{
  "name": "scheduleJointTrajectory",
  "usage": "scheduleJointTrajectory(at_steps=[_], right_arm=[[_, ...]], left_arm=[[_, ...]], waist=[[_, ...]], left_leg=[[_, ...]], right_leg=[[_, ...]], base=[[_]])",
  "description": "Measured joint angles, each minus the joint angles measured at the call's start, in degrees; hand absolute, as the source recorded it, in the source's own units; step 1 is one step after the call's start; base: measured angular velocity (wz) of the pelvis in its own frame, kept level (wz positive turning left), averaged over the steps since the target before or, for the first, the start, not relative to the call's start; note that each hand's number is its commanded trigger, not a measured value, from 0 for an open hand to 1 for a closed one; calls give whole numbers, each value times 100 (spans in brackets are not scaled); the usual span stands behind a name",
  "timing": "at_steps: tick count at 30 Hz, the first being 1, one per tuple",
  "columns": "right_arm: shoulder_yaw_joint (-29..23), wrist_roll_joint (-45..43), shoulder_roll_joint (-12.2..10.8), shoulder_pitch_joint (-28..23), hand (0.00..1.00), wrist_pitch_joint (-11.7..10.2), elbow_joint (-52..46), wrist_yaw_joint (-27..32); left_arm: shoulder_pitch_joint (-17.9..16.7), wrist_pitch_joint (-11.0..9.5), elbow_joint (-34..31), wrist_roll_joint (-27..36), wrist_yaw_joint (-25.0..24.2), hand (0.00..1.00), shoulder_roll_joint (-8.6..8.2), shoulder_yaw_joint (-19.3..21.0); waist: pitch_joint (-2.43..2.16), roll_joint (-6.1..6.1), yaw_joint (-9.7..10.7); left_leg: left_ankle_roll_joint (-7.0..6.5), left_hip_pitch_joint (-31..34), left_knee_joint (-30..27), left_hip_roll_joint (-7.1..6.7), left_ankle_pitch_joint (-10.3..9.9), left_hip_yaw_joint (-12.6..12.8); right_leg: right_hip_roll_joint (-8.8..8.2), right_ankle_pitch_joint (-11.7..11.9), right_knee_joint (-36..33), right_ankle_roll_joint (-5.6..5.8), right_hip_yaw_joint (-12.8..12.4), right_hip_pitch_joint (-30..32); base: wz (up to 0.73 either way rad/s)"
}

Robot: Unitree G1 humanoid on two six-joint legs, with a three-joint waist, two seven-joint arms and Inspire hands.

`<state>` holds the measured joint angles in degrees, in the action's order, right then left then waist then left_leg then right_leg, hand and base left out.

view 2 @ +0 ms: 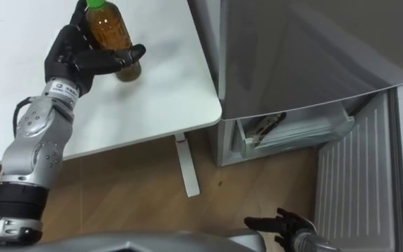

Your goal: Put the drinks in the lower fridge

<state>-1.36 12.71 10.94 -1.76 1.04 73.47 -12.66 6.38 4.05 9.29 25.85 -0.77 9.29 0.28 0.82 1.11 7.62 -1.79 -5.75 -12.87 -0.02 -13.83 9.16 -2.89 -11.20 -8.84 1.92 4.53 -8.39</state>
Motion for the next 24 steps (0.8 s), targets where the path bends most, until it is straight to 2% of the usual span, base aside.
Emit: scheduleJointTrajectory(at_steps=[4, 7, 12, 24], right_arm=[[-18, -4, -1, 20, 0, 69, -16, -5], [-110, -6, -1, 20, 0, 155, -66, -13], [-121, -186, -1, -44, 0, 157, -247, -12], [-229, -427, -21, -200, 0, 165, -493, 9]], left_arm=[[406, 77, 437, 296, -1, 0, 81, 102], [490, 83, 471, 382, -1, 0, 84, 143], [552, 199, 482, 383, -1, 0, 109, 193], [583, 271, 786, 389, 0, 0, 119, 353]], waist=[[10, 3, 27], [9, 6, 37], [8, 7, 33], [-10, -19, 11]], left_leg=[[4, 10, 14, 6, 2, -2], [6, 10, 36, 6, 4, 3], [7, 12, 40, 4, 4, 11], [6, -52, 46, 12, 5, 19]], right_leg=[[7, 7, -7, -6, -1, 16], [11, 7, -3, -6, -4, 21], [11, 7, 8, -6, -5, 41], [21, 7, -5, -6, -115, 19]], base=[[0], [0], [0], [-2]])
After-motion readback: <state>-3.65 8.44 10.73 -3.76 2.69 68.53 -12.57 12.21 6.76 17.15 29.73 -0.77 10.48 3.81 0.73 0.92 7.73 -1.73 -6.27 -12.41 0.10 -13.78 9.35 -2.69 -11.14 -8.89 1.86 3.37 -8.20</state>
